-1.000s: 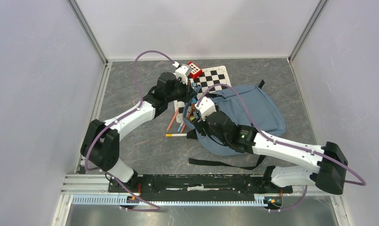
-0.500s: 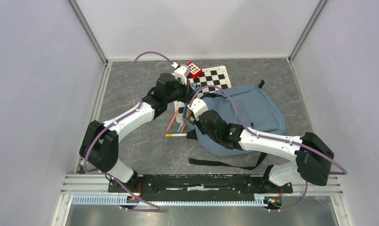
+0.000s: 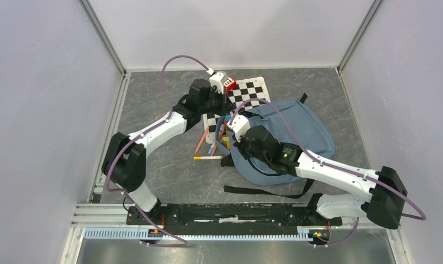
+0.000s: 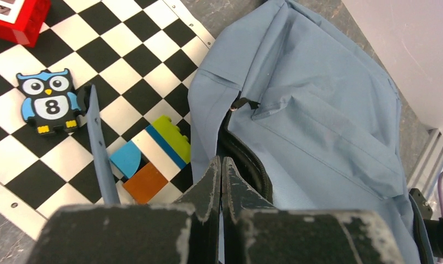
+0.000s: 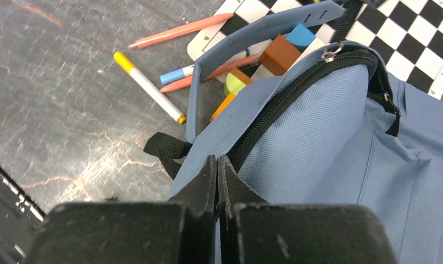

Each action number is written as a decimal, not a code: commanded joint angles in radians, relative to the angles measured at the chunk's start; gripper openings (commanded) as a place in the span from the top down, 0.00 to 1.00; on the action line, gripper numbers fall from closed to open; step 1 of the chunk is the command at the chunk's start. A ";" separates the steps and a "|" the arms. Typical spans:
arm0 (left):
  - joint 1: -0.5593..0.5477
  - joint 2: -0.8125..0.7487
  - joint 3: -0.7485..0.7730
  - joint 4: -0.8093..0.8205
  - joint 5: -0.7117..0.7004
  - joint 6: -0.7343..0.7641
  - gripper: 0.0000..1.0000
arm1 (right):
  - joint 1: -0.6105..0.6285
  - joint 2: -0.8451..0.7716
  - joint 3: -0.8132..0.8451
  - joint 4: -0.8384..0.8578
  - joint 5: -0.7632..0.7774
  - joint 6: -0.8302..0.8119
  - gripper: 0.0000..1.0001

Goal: Pack the student bag
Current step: Zip the student bag at the center of the board.

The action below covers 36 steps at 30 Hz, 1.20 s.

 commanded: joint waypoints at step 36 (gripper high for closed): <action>0.008 0.594 0.563 -0.005 -0.027 -0.158 0.98 | 0.009 -0.002 0.300 -0.400 -0.187 0.034 1.00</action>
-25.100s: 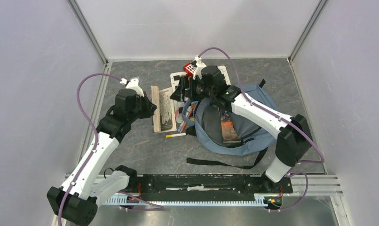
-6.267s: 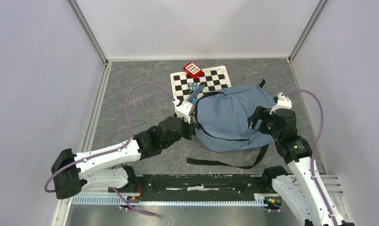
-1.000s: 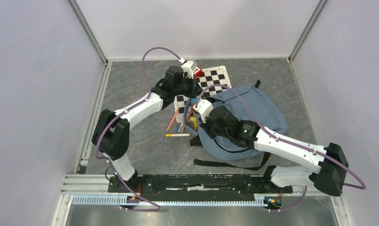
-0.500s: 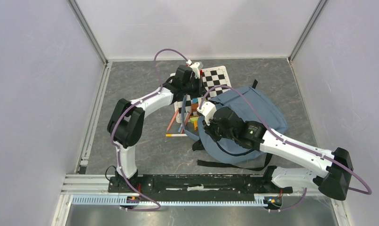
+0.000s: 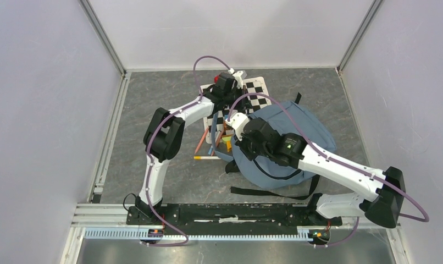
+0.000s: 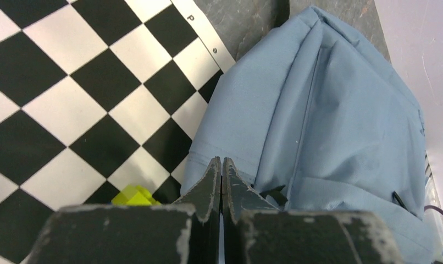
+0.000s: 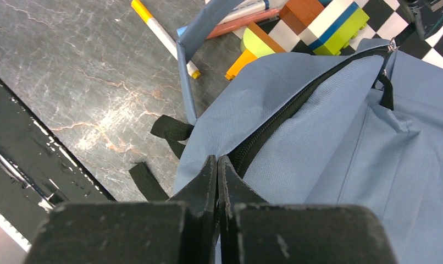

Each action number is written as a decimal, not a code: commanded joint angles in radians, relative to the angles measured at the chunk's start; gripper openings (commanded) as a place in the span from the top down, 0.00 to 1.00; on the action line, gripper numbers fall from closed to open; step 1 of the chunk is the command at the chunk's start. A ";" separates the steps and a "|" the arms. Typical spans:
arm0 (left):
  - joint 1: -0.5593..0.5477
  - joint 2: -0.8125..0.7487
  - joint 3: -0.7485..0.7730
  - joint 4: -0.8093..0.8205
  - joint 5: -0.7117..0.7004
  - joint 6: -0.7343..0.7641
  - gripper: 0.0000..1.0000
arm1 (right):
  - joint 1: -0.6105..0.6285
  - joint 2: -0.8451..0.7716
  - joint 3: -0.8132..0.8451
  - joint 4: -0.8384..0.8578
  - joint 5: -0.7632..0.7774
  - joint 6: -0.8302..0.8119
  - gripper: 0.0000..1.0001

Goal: Pack the student bag
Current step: Zip the student bag at the center of the board.

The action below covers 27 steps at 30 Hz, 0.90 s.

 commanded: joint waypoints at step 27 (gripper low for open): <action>0.025 -0.106 0.140 -0.033 -0.166 -0.026 0.06 | 0.003 0.030 0.299 -0.058 0.237 0.007 0.19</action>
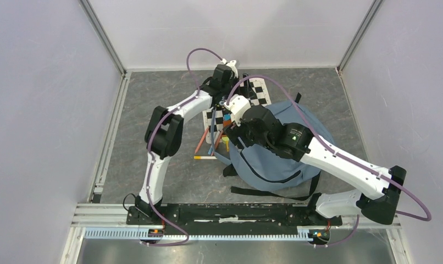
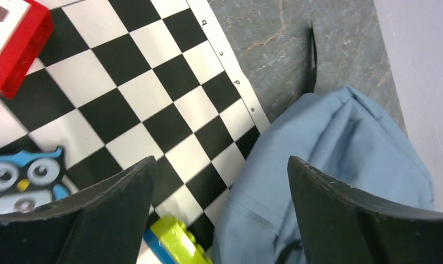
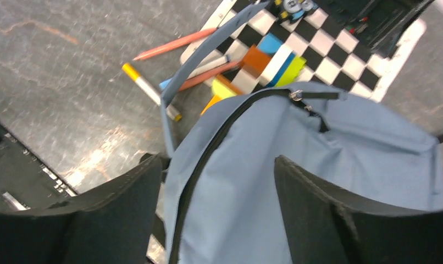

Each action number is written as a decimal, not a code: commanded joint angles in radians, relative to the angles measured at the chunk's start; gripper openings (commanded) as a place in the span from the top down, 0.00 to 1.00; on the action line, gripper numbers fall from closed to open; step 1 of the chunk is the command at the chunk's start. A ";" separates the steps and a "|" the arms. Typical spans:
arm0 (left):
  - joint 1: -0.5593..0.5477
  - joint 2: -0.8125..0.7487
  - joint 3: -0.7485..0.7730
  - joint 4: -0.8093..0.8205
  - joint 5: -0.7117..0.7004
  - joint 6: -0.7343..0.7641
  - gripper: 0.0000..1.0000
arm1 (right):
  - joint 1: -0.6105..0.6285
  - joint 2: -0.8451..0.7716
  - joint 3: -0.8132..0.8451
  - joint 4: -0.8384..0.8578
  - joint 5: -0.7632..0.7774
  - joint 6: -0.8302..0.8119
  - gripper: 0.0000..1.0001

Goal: Pack the student bag
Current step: Zip the student bag at the center of the board, then adjust the student bag at the center of the board.

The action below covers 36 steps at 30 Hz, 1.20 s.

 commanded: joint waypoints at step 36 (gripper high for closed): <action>-0.212 -0.720 -0.619 -0.389 -0.043 -0.260 0.11 | -0.730 0.000 -0.401 0.221 -0.385 -0.055 0.22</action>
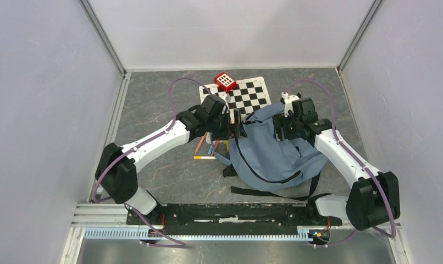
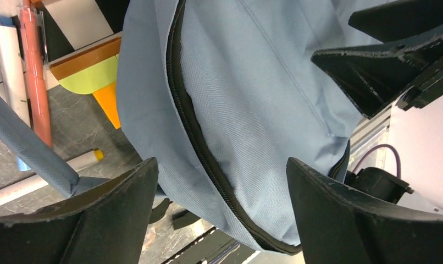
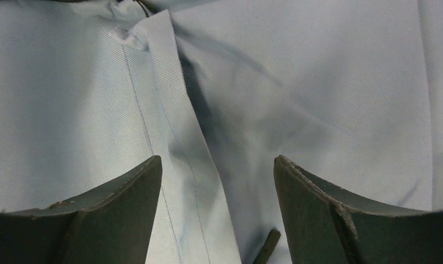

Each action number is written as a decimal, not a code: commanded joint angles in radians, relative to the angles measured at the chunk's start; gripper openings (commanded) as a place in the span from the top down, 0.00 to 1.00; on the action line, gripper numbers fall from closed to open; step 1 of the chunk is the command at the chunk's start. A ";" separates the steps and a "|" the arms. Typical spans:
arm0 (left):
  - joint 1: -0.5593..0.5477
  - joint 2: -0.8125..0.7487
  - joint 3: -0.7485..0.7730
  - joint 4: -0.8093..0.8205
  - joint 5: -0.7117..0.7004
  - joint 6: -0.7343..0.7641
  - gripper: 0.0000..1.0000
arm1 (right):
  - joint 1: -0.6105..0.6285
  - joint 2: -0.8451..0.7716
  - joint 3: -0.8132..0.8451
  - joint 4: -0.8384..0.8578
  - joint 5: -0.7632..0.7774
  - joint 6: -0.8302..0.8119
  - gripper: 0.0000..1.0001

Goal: Pack the student bag
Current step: Adjust the student bag at the center of the board.

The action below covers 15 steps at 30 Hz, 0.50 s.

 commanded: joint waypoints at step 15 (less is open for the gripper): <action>-0.028 0.122 0.302 -0.013 0.074 0.116 0.98 | 0.003 0.005 0.097 -0.038 -0.166 -0.070 1.00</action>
